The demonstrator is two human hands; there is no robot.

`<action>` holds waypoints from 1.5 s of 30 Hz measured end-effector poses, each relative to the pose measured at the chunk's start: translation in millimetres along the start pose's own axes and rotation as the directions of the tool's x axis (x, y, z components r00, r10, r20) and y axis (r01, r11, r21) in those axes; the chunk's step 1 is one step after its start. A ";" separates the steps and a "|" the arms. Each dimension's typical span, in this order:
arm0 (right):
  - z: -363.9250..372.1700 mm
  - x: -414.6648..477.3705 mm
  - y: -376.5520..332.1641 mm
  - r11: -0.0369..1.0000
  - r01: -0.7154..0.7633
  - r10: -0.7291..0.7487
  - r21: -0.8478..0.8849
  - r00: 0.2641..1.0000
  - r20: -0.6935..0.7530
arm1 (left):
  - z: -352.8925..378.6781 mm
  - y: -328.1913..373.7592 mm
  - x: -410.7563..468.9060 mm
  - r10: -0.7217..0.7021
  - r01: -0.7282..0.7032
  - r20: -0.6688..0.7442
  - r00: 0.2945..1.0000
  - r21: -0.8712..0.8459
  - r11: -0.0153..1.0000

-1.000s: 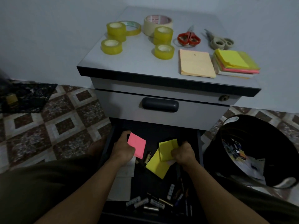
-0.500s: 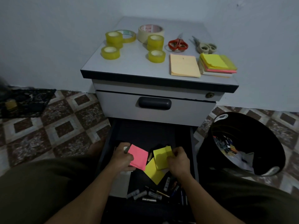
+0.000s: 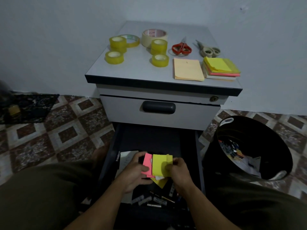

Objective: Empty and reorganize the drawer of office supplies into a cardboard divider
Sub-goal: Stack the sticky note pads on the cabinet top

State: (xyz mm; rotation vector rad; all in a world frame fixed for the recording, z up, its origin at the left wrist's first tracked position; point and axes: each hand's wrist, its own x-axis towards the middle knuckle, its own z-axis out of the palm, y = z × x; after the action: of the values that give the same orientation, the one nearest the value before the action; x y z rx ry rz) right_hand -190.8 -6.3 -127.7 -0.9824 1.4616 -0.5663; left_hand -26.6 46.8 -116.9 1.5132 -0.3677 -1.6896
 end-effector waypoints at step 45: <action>-9.4 5.1 1.9 0.999 0.039 -0.042 0.018 0.970 0.238 | 13.3 12.9 -5.9 0.049 -0.030 -0.072 0.996 0.240 0.970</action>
State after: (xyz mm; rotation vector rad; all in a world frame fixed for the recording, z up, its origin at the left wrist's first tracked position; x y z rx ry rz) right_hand -199.9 -11.4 -130.6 -1.0348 1.2252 -0.4690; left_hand -34.4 39.1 -100.8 1.7284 -0.5736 -1.5947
